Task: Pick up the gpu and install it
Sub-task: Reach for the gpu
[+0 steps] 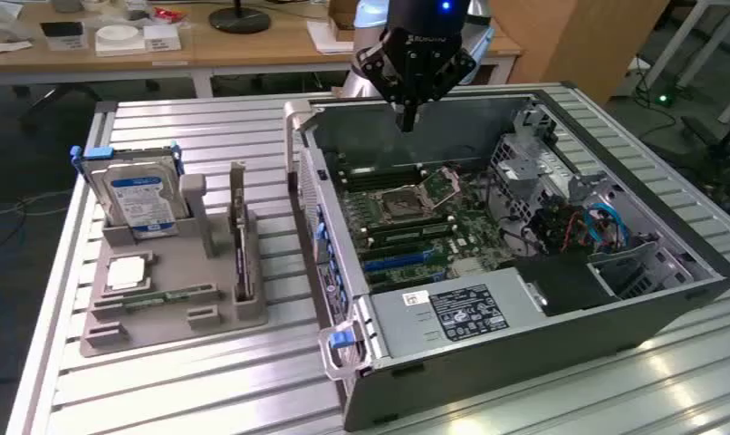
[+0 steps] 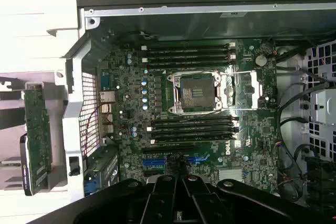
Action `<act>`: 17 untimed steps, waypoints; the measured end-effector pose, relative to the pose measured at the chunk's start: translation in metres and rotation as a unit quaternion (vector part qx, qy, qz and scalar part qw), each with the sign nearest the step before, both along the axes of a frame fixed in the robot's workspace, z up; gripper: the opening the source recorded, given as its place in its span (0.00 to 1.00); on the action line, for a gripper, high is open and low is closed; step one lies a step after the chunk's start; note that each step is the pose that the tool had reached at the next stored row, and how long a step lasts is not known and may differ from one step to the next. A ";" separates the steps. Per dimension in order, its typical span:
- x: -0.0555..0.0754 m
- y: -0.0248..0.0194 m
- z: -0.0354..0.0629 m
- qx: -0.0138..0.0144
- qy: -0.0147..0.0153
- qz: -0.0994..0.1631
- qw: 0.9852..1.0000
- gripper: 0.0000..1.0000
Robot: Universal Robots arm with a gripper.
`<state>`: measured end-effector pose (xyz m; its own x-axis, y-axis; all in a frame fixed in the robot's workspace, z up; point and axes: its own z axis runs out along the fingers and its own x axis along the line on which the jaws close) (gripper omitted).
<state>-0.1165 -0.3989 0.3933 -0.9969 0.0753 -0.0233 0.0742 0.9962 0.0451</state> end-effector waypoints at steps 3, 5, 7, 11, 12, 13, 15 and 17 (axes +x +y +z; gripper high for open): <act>0.000 0.0001 0.0000 0.000 0.000 0.000 1.000 0.11; -0.001 0.0000 -0.0001 0.000 0.000 0.000 1.000 0.11; -0.003 0.0000 0.0000 0.000 0.000 0.000 1.000 0.11; -0.009 0.0000 0.0000 0.000 0.000 0.000 1.000 0.11; -0.010 0.0000 0.0000 0.000 0.000 0.000 1.000 0.11; -0.012 0.0000 0.0000 0.000 0.000 0.000 1.000 0.11; -0.013 0.0000 0.0000 0.000 0.000 0.000 1.000 0.11; -0.015 0.0000 0.0000 0.000 0.000 0.000 1.000 0.11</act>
